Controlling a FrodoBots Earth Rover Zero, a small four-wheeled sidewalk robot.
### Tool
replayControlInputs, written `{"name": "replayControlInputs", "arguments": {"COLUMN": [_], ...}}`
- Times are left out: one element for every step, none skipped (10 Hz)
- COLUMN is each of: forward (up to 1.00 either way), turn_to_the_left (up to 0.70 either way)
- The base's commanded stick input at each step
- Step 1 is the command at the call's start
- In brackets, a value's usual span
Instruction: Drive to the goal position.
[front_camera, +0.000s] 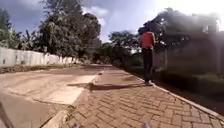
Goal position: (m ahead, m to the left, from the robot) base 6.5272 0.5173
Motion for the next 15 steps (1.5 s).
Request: {"name": "replayControlInputs", "arguments": {"forward": [0.7, 0.7, 0.7, 0.7, 0.7, 0.7, 0.7, 0.7, 0.7, 0.7, 0.7, 0.7, 0.7, 0.7, 0.7], "turn_to_the_left": [0.0, 0.0, 0.0, 0.0, 0.0, 0.0, 0.0, 0.0, 0.0, 0.0, 0.0, 0.0, 0.0, 0.0, 0.0]}}
